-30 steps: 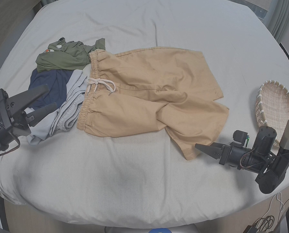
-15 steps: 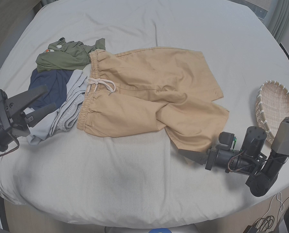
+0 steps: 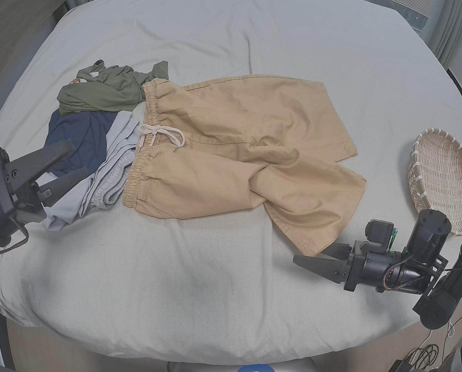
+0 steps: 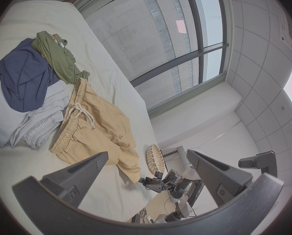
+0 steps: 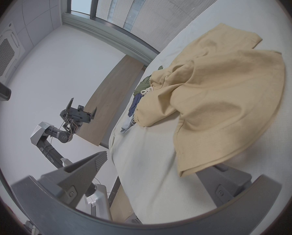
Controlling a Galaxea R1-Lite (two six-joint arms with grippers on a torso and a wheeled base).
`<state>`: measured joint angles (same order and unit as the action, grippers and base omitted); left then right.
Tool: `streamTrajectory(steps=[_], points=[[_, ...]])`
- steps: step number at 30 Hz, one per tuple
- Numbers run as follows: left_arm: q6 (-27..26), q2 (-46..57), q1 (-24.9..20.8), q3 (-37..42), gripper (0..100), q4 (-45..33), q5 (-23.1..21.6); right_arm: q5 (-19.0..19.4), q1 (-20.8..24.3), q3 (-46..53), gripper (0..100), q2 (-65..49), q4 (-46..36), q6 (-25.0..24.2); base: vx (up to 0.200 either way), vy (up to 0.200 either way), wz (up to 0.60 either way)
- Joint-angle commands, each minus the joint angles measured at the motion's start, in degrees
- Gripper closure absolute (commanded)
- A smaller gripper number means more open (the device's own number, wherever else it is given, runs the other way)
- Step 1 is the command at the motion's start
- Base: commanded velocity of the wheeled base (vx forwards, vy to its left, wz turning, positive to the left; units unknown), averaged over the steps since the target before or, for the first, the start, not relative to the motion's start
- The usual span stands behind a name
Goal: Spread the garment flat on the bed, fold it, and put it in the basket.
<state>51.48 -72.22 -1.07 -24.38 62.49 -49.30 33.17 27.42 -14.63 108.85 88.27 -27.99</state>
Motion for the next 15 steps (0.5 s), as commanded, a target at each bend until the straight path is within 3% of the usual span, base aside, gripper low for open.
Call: streamTrajectory(steps=[1, 15], points=[[0.0, 0.2, -0.2, 0.0, 0, 0.0, 0.0, -0.6, -0.1, 0.7, 0, 0.3, 0.2, 0.0, 0.000, 0.000, 0.00], [0.0, 0.4, 0.0, 0.4, 0, 0.0, 0.0, -0.7, -0.2, -1.5, 0, 4.7, 0.3, 0.0, 0.000, 0.000, 0.00]])
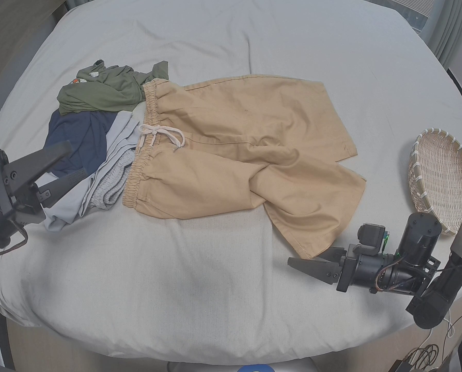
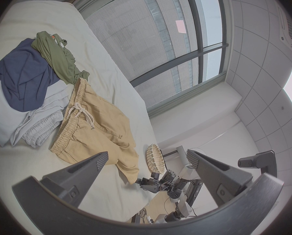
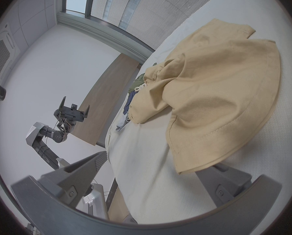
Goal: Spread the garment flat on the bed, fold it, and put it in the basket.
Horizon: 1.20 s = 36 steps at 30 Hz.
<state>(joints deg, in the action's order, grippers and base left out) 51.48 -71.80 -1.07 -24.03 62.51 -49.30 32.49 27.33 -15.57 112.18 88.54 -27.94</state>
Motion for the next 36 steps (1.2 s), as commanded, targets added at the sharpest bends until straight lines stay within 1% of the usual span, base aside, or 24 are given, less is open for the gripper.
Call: streamTrajectory(steps=[1, 4, 7, 8, 21, 23, 24, 27, 29, 30, 31, 36], points=[[0.1, 0.0, 0.0, 0.0, 0, 0.1, 0.0, 0.0, 0.0, -0.6, 0, 1.6, 0.0, 0.0, 0.000, 0.000, 0.00], [0.0, -0.1, 0.0, -0.1, 0, 0.0, 0.0, -0.1, 0.1, -0.5, 0, 2.0, 0.1, 0.0, 0.000, 0.000, 0.00], [0.0, -0.1, 0.0, -0.1, 0, 0.0, 0.0, -2.3, 0.2, -1.1, 0, 2.1, 0.0, 0.0, 0.000, 0.000, 0.00], [0.1, -0.1, 0.0, -0.2, 0, 0.0, 0.0, -2.6, 0.2, -1.2, 100, 2.1, 0.0, 0.0, 0.000, 0.000, 0.00], [-0.2, -0.8, 0.2, 0.1, 0, -0.1, 0.0, -2.6, 0.5, -0.8, 100, 2.4, -0.1, -0.1, 0.000, 0.000, 0.00], [-0.4, -2.4, 0.5, 0.3, 0, -0.6, 0.3, -2.7, 0.4, -0.4, 100, 2.3, -0.1, -0.1, 0.000, 0.000, 0.00], [-0.5, -5.3, 1.3, 0.9, 0, -0.3, 0.2, -2.7, 0.3, 0.6, 100, 2.0, -0.1, 0.0, 0.000, 0.000, 0.00], [-3.3, -10.2, 2.0, 3.5, 0, 0.0, 0.1, -2.7, 0.2, 2.7, 100, 0.9, -0.1, -0.1, 0.000, 0.000, 0.00], [-6.8, -12.6, 2.0, 5.0, 0, -0.1, 0.2, -2.7, 0.2, 4.5, 100, -0.2, -0.1, -0.1, 0.000, 0.000, 0.00], [-6.8, -12.6, 2.0, 5.0, 0, -0.1, 0.2, -2.7, 0.2, 4.5, 100, -0.2, -0.1, -0.1, 0.000, 0.000, 0.00], [-9.1, -14.6, 2.0, 5.7, 0, -0.1, 0.3, -2.7, 0.2, 6.3, 100, -1.1, -0.1, 0.0, 0.000, 0.000, 0.00], [-10.2, -18.5, 2.8, 6.0, 0, -0.1, 0.3, -2.8, 0.0, 11.6, 100, -4.8, -0.3, 0.1, 0.000, 0.000, 0.00]])
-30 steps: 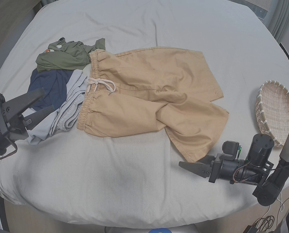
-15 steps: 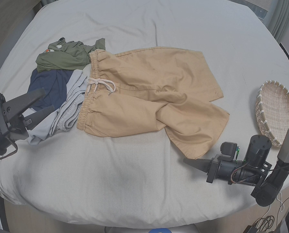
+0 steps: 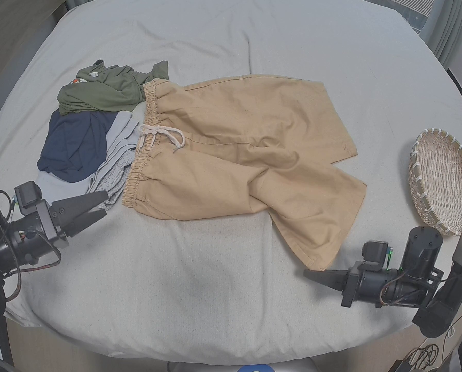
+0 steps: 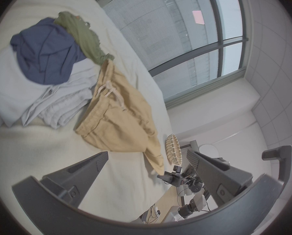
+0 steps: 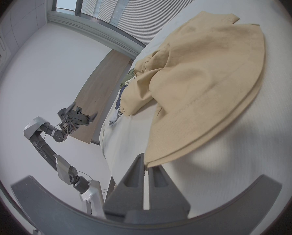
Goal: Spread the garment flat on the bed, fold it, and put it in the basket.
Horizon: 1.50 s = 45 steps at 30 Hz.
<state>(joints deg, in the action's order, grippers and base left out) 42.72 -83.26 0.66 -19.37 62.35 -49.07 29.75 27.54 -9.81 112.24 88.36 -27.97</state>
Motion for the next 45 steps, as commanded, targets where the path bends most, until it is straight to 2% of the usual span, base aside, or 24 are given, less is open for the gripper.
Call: streamTrajectory(steps=[1, 3, 7, 10, 18, 22, 27, 29, 45], points=[[-1.4, -7.0, 1.1, 1.4, 0, 0.0, 0.0, 0.0, -0.2, 5.9, 100, -4.8, -0.1, 0.1, 0.000, 0.000, 0.00], [-2.7, -8.5, 2.1, 1.1, 0, 0.0, 0.1, 0.0, -0.8, 7.7, 100, -6.0, -0.1, 0.2, 0.000, 0.000, 0.00], [-10.0, -14.5, 2.8, 0.7, 0, 0.2, 3.1, -0.2, -2.6, 9.8, 100, -8.5, -0.5, 0.4, 0.000, 0.000, 0.00], [-13.0, -16.8, 2.9, 0.1, 0, 0.5, 3.5, 0.3, -4.9, 9.8, 100, -9.8, -0.2, 0.4, 0.000, 0.000, 0.00], [-12.1, -21.6, 2.9, -3.7, 0, 2.1, 3.6, 1.3, -6.7, 9.6, 100, -9.5, -0.2, 0.4, 0.000, 0.000, 0.00], [-9.4, -25.2, 2.6, -5.7, 0, 8.7, 3.7, 1.7, -6.7, 9.7, 100, -9.8, -0.1, 0.4, 0.000, 0.000, 0.00], [-3.1, -29.0, 1.9, -7.1, 0, 19.6, 3.9, 1.7, -6.6, 9.6, 100, -10.0, -0.1, 0.4, 0.000, 0.000, 0.00], [-2.1, -29.9, 1.2, -7.1, 0, 21.1, 4.1, 1.7, -6.5, 9.6, 100, -10.1, -0.1, 0.4, 0.000, 0.000, 0.00], [-1.8, -32.4, -0.1, -10.3, 0, 21.7, 5.5, 1.7, -6.2, 8.7, 100, -11.3, -0.1, 0.3, 0.000, 0.000, 0.00]])
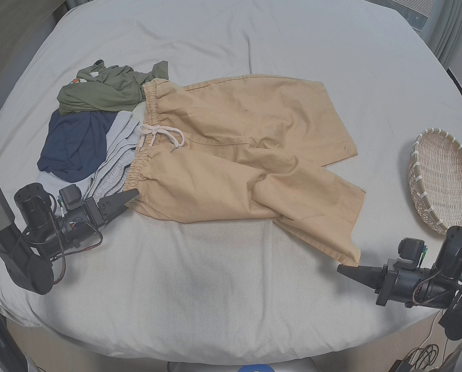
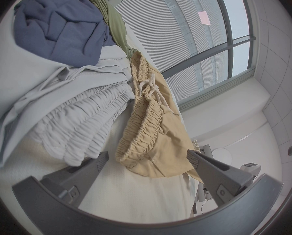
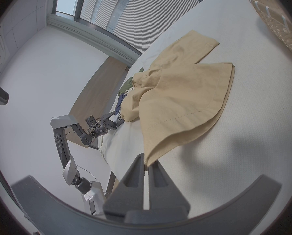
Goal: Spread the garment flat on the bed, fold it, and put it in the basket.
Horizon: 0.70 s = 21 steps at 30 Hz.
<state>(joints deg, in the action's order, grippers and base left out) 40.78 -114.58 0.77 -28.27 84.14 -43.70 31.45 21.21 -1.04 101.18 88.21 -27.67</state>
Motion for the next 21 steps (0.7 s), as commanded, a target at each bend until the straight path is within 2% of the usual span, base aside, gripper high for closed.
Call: streamTrajectory(steps=[1, 2, 4, 11, 15, 18, 21], points=[[0.1, -1.1, -0.5, -1.6, 0, -0.4, 0.2, 0.0, 0.1, -0.1, 100, -0.2, 0.0, 0.0, 0.000, 0.000, 0.00], [0.1, -1.3, -0.9, -1.8, 100, -0.4, 1.0, 0.0, 0.1, -0.1, 100, -0.2, 0.0, 0.0, 0.000, 0.000, 0.00], [0.1, -1.8, -1.3, -2.1, 100, -0.4, 2.2, 0.0, 0.1, 0.0, 100, -0.1, 0.0, 0.0, 0.000, 0.000, 0.00], [0.0, -2.1, -2.0, -1.5, 100, -0.2, 2.0, 0.0, -0.1, 0.4, 100, 0.0, -0.1, 0.0, 0.000, 0.000, 0.00], [0.2, -0.3, -1.9, -0.1, 100, 0.1, 2.0, -0.1, -1.7, 1.0, 100, 0.2, -0.5, 0.0, 0.000, 0.000, 0.00], [2.3, 7.5, -1.9, 4.3, 100, -1.4, 1.3, 0.1, -6.3, 0.2, 100, 4.1, -1.7, -1.6, 0.000, 0.000, 0.00], [4.2, 12.9, -3.0, 7.1, 100, -3.7, 0.6, 1.4, -9.4, 0.1, 100, 11.6, -0.3, -0.9, 0.000, 0.000, 0.00]])
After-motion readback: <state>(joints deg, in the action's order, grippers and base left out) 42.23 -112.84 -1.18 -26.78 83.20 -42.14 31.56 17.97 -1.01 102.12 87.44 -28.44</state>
